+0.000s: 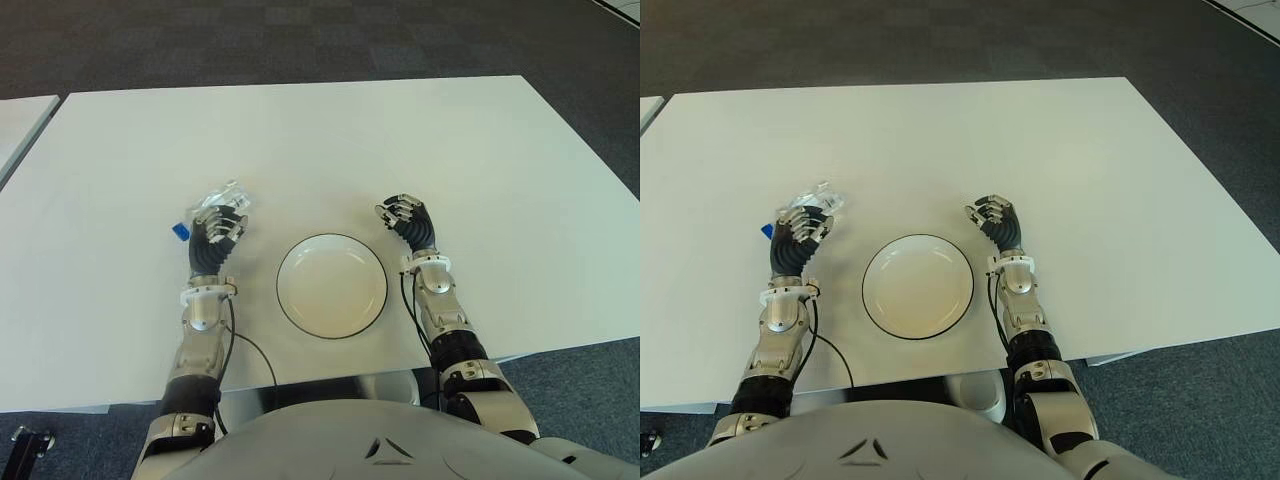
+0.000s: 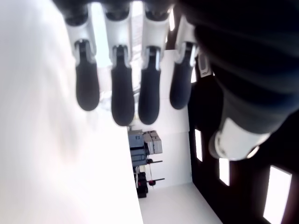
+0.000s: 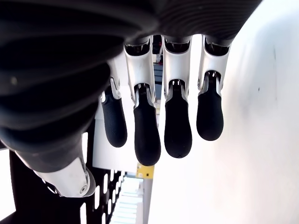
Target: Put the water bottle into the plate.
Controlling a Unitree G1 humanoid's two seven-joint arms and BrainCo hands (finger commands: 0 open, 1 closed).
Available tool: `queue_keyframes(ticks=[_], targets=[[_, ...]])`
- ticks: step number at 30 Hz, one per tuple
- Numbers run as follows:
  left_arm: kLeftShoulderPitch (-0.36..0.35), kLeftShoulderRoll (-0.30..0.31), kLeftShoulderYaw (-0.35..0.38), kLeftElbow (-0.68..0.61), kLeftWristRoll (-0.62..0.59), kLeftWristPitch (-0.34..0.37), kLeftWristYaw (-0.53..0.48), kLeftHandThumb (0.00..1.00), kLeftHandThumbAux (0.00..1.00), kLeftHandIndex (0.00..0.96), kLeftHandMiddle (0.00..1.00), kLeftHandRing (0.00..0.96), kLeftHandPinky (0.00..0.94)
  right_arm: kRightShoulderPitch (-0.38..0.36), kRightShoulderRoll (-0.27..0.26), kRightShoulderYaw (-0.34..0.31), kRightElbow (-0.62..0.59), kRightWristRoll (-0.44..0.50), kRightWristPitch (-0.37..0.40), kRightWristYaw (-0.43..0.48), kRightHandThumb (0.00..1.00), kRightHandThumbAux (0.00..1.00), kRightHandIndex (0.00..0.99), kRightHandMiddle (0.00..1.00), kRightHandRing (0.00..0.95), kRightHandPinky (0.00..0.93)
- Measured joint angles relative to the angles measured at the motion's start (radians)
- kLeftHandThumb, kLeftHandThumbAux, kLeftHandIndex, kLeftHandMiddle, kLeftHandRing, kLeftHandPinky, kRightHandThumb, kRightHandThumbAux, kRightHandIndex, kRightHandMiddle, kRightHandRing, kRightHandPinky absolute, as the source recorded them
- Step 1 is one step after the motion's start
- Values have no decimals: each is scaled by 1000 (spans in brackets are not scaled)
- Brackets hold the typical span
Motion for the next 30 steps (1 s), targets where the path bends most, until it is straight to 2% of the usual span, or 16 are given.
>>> queue_keyframes(ticks=[1,3,8,11,14,17,21,22,24,27,30], targets=[[16,9,-11,-80,98,9,68,832,682,395,487,551,517,0,0,0,-1,0,0,0,710,728,435,626,641,635],[20,13,-17,-108,135,16,91,832,683,393,489,555,517,0,0,0,-1,0,0,0,710,728,435,626,641,636],[46,28,-34,-215,327,92,219,832,682,389,500,587,583,0,3,2,-2,0,0,0,710,728,435,626,640,610],[39,52,-34,-220,411,134,280,835,680,392,506,602,600,0,4,3,-3,0,0,0,710,728,435,626,638,596],[4,104,-29,-193,457,169,323,837,679,395,511,611,611,0,4,4,-4,0,0,0,710,728,435,628,638,590],[-26,146,-29,-187,506,215,371,838,676,401,509,605,591,0,4,6,-4,-1,0,-1,710,728,435,630,640,594],[-48,172,-37,-188,566,283,416,839,674,436,464,493,488,1,4,7,-4,-2,1,-5,710,728,435,634,644,611],[-53,177,-41,-189,579,303,420,791,686,428,406,420,421,1,4,7,-4,-2,2,-5,710,728,435,635,645,618],[-60,186,-55,-190,609,345,421,747,697,421,341,339,345,0,5,8,-4,-2,2,-4,710,728,435,635,645,625],[-82,215,-78,-173,650,399,420,598,581,216,217,194,184,0,5,8,-4,-2,2,-4,710,728,435,633,644,623],[-130,263,-95,-119,672,435,420,554,524,127,132,110,92,0,5,8,-4,-3,2,-4,710,728,435,632,643,614]])
